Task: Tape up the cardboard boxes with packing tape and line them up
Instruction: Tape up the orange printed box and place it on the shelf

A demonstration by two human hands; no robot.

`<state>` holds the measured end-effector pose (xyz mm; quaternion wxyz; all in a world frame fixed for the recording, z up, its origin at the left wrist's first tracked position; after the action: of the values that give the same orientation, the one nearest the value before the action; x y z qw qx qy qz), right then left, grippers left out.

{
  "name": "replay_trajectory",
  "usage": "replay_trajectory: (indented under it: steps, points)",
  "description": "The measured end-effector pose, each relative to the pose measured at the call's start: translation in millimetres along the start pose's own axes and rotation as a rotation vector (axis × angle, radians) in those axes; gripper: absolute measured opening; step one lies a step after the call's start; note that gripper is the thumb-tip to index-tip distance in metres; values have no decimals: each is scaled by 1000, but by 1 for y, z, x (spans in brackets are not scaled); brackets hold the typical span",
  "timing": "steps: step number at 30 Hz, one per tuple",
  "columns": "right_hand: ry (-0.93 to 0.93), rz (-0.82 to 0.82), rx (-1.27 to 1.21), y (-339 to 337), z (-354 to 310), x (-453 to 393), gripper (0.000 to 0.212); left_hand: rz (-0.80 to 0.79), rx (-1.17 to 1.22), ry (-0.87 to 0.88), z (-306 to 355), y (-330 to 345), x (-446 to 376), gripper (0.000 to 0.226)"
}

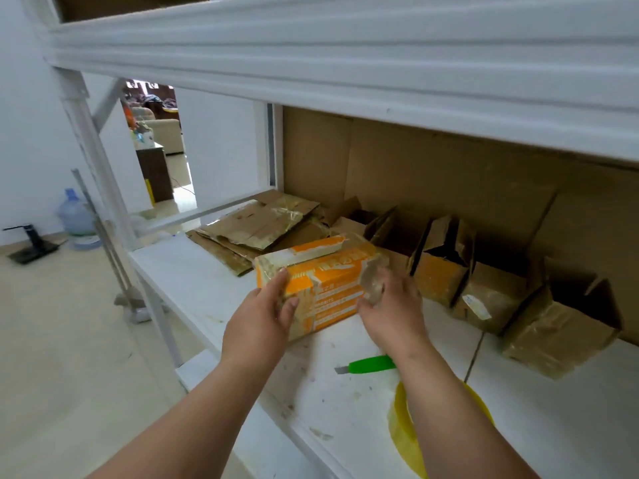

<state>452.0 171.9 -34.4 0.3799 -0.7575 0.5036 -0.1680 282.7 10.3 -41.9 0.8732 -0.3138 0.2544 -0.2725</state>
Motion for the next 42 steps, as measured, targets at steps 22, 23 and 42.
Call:
replay_trajectory:
  steps: [22, 23, 42]
  points:
    - [202, 75, -211, 27, 8, -15, 46, -40, -292, 10, -31, -28, -29, 58]
    - [203, 81, -219, 26, 7, -13, 45, -9, -265, 6, -33, -31, -29, 58]
    - [197, 156, -397, 32, -12, 34, 44, -76, 326, -28, -51, -27, -26, 71]
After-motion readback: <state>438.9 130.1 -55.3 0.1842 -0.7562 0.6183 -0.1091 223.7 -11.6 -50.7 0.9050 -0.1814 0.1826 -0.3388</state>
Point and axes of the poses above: each hand's wrist, its own x-axis away from the middle knuckle, its own y-axis out of the palm, z = x × y, the point moved 10 cm from there along -x, towards the middle knuckle, and after that the axes turned 1 degree about y, right-handed, at the moved point
